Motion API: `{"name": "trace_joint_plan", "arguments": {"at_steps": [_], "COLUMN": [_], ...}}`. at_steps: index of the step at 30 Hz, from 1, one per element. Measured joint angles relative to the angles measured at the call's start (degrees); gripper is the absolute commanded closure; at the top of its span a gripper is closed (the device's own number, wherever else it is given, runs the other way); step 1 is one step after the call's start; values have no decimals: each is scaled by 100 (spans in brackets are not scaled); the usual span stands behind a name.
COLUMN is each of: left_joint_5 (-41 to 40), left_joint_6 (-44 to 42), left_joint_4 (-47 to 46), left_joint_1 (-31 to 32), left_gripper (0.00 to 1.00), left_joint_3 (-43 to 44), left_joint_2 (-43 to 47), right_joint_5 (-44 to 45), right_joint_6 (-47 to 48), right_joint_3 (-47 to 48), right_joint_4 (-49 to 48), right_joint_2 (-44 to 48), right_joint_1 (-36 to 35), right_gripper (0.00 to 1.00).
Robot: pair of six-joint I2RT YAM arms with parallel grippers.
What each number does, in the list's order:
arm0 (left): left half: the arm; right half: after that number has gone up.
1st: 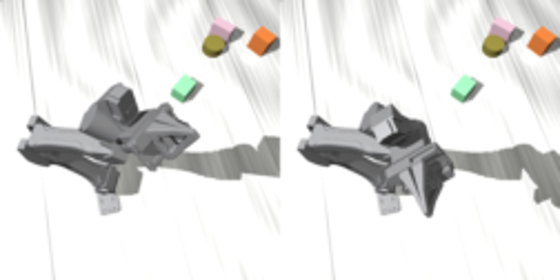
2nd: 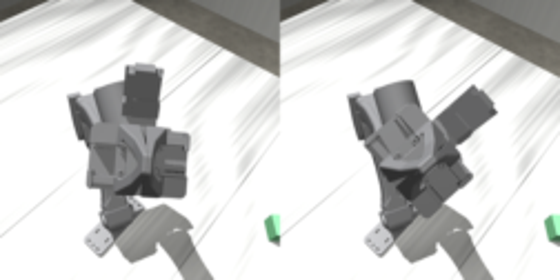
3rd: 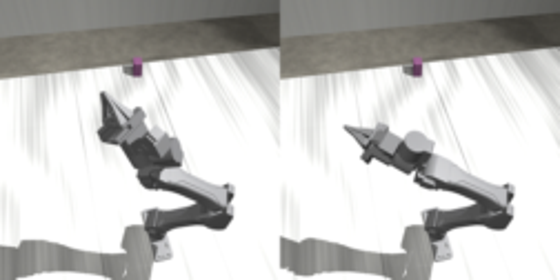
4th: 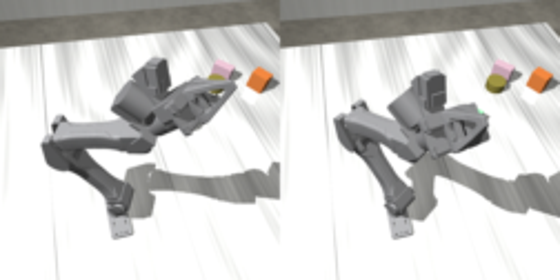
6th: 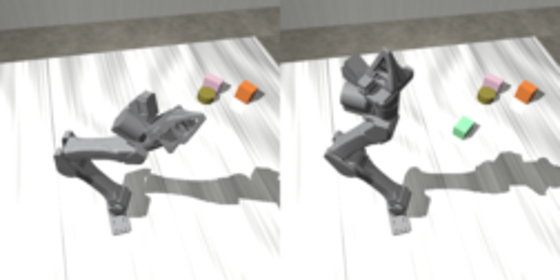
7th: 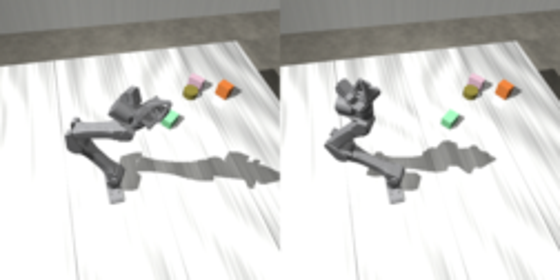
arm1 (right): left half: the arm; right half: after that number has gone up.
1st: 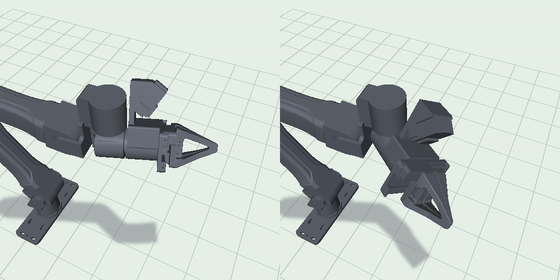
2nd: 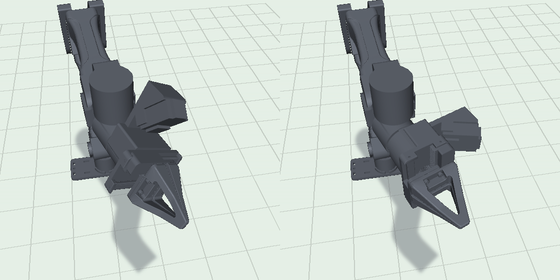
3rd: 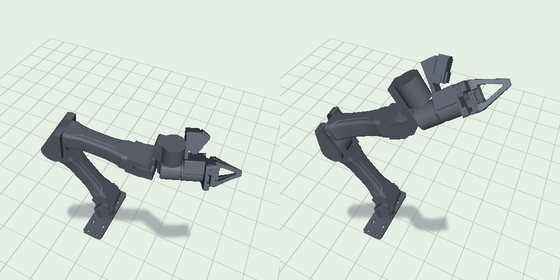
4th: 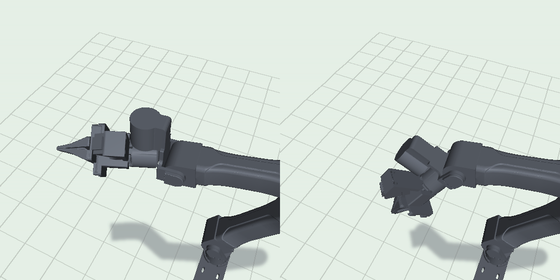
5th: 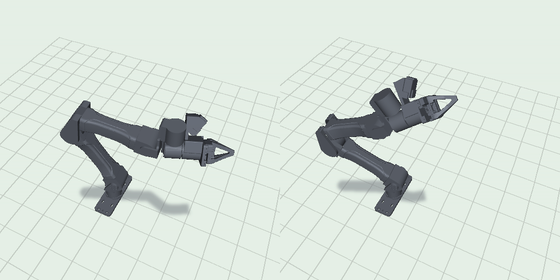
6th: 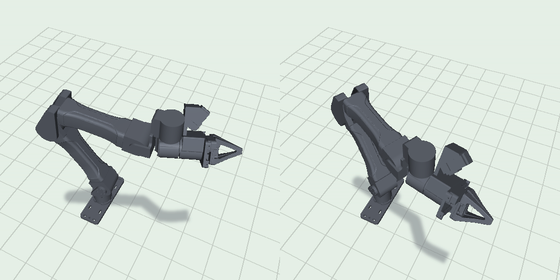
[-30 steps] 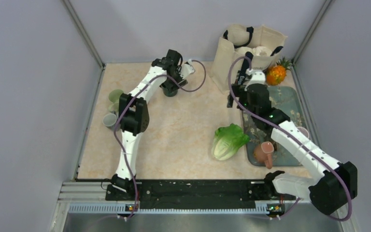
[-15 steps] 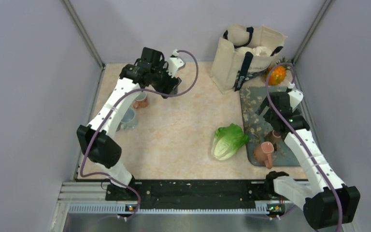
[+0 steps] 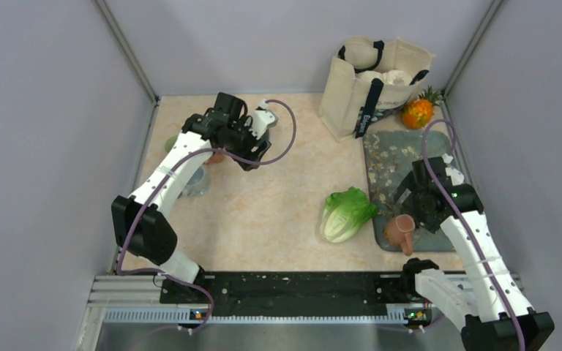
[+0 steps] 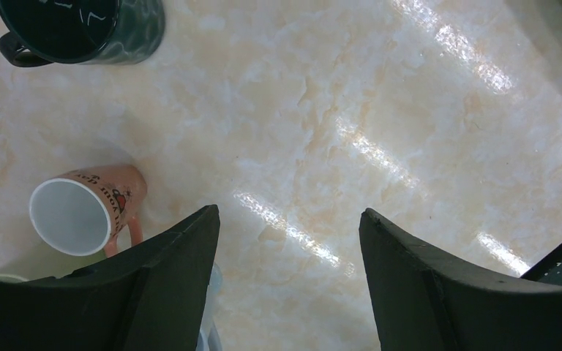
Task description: Turn the mug right side up
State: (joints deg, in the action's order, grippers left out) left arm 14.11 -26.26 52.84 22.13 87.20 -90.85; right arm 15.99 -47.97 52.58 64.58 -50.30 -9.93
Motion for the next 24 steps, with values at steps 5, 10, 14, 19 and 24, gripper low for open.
{"name": "trace_joint_plan", "arguments": {"at_steps": [5, 10, 14, 19, 24], "left_joint_5": [-2, -4, -24, -24, -31], "left_joint_6": [-9, -42, -48, -52, -68], "left_joint_4": [-9, -11, -11, -11, -11], "left_joint_1": [-2, -4, -20, -35, -37], "left_gripper": [25, 25, 25, 25, 25], "left_joint_3": [0, 0, 0, 0, 0], "left_joint_2": [107, 212, 254, 282, 289], "right_joint_5": [-330, -721, -767, -837, -852], "right_joint_6": [-125, -291, -398, -684, -955], "right_joint_3": [-61, -623, -778, -992, -1209], "right_joint_4": [444, 361, 85, -745, -1731], "right_joint_2": [83, 131, 142, 144, -197], "right_joint_1": [0, 0, 0, 0, 0], "right_gripper": [7, 15, 18, 20, 20]}}
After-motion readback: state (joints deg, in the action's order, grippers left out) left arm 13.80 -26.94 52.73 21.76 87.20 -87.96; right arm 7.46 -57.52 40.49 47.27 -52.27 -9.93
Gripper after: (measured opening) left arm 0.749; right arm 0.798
